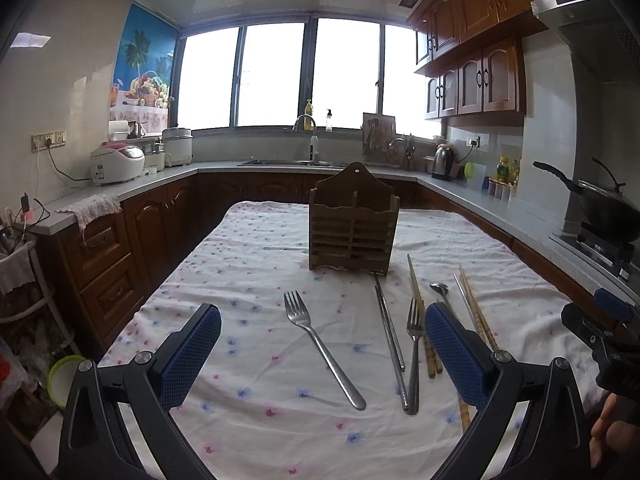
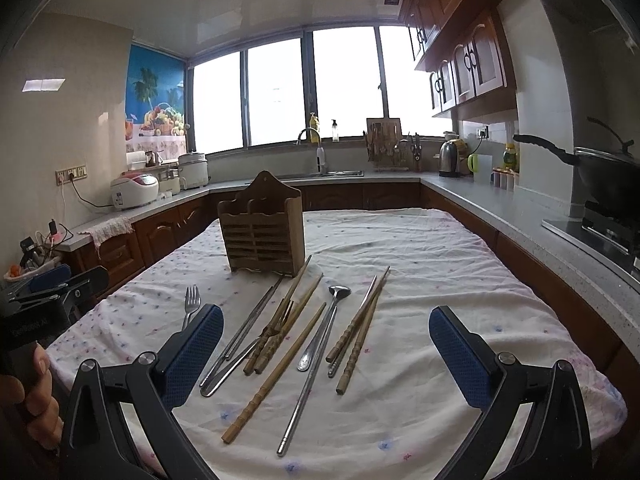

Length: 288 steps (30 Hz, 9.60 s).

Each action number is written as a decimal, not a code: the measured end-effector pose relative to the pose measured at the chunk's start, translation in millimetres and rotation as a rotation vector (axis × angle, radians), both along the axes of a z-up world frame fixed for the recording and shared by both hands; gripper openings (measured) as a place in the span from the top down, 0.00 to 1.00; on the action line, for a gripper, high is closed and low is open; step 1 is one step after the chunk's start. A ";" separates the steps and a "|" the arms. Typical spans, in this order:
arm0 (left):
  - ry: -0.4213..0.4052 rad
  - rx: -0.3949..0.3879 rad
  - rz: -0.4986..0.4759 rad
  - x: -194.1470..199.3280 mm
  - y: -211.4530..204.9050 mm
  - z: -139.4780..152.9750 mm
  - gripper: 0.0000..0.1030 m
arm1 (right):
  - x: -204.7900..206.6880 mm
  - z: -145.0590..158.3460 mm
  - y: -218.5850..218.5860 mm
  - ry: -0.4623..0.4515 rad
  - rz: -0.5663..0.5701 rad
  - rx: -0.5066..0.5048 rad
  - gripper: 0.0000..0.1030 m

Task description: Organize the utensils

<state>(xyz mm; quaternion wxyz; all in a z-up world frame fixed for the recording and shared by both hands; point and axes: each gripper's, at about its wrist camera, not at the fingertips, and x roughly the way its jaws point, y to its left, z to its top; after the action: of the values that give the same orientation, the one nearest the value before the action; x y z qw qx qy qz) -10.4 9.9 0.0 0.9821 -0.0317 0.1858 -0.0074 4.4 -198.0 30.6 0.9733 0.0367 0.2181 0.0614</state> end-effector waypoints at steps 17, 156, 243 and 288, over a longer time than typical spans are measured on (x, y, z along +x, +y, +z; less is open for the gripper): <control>-0.017 0.019 -0.003 -1.7 -4.0 -2.7 0.01 | -0.6 1.9 -0.3 -0.005 0.000 0.006 0.00; 0.395 -0.204 -0.369 274.7 -5.7 55.0 0.96 | 191.4 16.3 -58.6 0.365 0.074 0.410 0.95; -0.004 -0.285 -0.023 402.6 79.9 1.2 0.96 | 333.4 20.3 22.7 0.028 0.048 0.349 0.94; 0.131 -0.301 -0.043 209.3 90.9 28.8 0.01 | 154.3 10.9 -79.3 0.161 -0.126 0.381 0.04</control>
<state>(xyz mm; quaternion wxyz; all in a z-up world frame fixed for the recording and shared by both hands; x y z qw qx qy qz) 198.9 100.8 28.9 0.9516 -0.1750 0.2467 -0.0543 158.8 -277.4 41.5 0.9301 0.2382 0.2769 0.0374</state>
